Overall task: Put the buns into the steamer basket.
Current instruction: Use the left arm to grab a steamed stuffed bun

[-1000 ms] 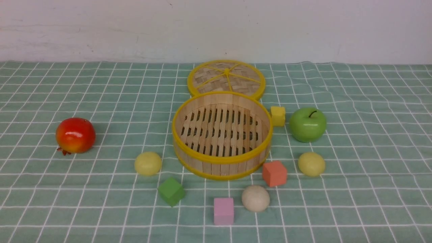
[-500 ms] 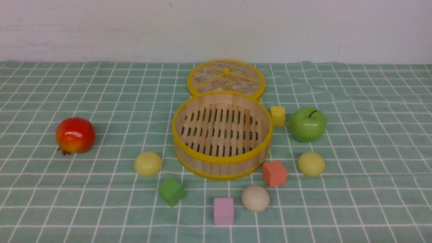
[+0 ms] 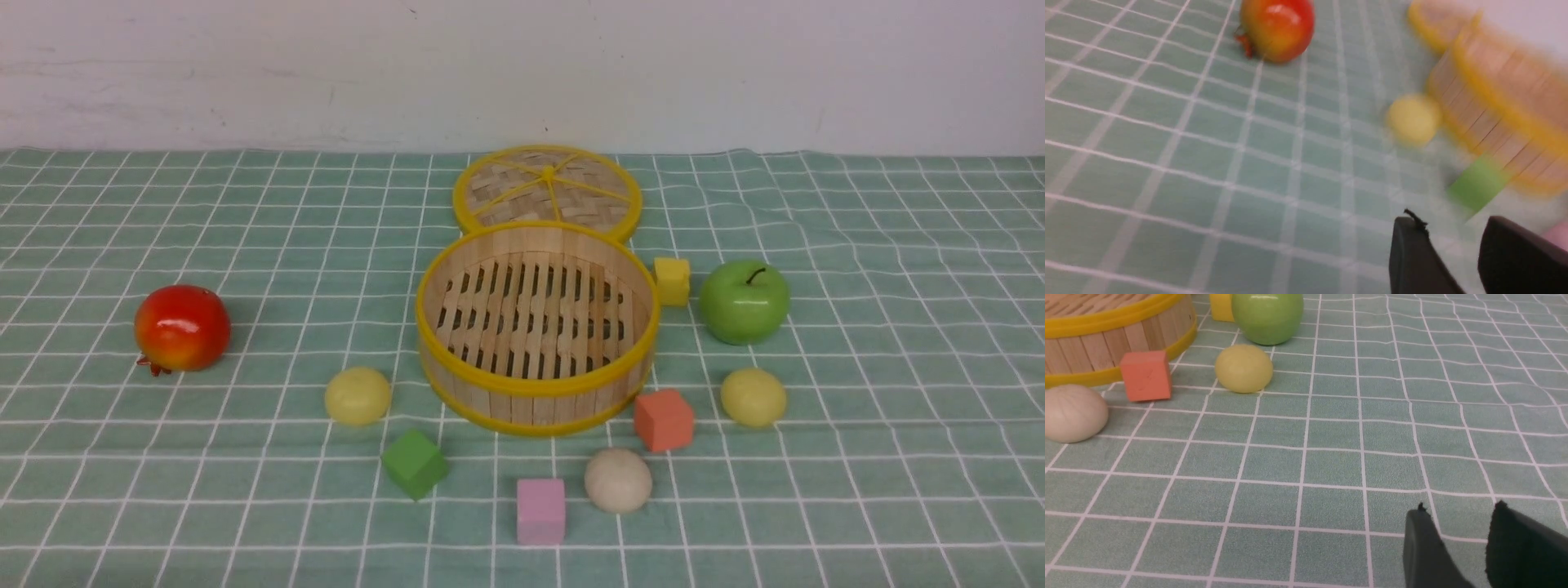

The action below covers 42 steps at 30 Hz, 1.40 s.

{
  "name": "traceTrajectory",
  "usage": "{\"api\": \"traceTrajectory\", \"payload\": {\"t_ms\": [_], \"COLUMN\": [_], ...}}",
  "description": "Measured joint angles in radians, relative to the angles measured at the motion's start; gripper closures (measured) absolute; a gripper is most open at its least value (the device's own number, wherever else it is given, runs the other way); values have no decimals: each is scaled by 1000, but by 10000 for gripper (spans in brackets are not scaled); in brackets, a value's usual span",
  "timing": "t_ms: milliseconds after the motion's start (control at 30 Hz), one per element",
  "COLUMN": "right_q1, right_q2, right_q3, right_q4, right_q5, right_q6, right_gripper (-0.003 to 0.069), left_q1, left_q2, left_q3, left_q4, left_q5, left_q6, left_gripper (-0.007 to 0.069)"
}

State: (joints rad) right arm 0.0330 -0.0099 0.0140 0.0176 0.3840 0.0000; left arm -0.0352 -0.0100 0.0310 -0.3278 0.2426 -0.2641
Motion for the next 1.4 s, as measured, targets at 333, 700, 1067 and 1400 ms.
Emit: {"api": "traceTrajectory", "payload": {"t_ms": [333, 700, 1067, 1400], "right_q1": [0, 0, 0, 0], "right_q2": [0, 0, 0, 0], "right_q3": [0, 0, 0, 0], "right_q4": [0, 0, 0, 0], "right_q5": [0, 0, 0, 0], "right_q6": [0, 0, 0, 0], "right_gripper": [420, 419, 419, 419], "left_q1": [0, 0, -34, -325], "left_q2": [0, 346, 1143, 1550], "left_q3": [-7, -536, -902, -1251], "left_q4": [-412, -214, 68, 249], "left_q5": [-262, 399, 788, 767], "left_q6": [-173, 74, 211, 180], "left_gripper": [391, 536, 638, 638]}}
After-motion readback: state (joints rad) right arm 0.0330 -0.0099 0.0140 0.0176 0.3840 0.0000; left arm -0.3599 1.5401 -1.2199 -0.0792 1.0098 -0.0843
